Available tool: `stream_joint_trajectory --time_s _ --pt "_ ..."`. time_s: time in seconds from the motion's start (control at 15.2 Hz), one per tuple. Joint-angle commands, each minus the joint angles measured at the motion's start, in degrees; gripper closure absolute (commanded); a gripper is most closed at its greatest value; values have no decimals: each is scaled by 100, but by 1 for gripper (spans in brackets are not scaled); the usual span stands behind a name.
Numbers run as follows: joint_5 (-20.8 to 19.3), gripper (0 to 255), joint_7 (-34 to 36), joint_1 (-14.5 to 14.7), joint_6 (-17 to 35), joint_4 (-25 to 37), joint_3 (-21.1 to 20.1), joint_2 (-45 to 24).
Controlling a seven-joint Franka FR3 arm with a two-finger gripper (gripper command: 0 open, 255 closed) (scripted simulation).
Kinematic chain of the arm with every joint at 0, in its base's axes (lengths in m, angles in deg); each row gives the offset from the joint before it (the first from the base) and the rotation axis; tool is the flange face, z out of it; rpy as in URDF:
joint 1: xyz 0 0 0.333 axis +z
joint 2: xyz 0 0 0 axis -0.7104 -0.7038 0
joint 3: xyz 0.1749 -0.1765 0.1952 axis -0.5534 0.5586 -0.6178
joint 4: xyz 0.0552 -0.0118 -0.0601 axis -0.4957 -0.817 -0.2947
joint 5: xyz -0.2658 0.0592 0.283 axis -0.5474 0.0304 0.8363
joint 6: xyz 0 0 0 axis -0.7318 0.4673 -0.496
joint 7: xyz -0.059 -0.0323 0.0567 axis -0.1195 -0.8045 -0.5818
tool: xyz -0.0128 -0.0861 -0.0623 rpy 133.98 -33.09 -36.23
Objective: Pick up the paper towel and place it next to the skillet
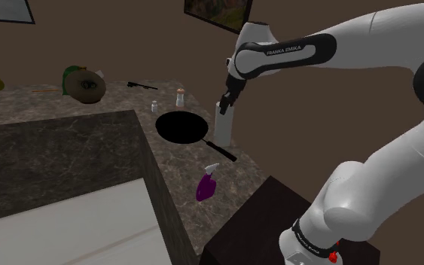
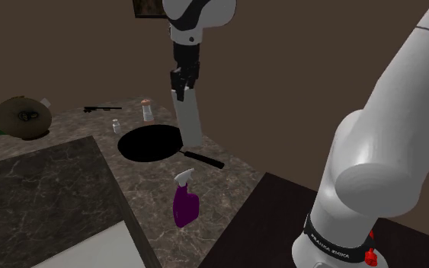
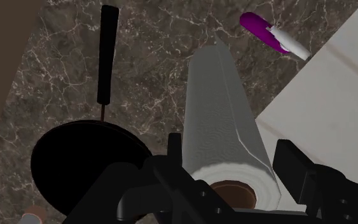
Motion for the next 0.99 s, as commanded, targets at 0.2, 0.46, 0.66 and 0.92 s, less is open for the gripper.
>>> stream_joint_trajectory --time_s 0.2,0.46,0.66,0.92 --pt "194 255 356 237 -86 965 -233 -911" --pt "304 255 593 380 -246 1842 -374 -1646" --pt "340 255 676 427 -255 2146 -420 -1947" --pt "351 255 675 424 37 1932 -420 -2025"
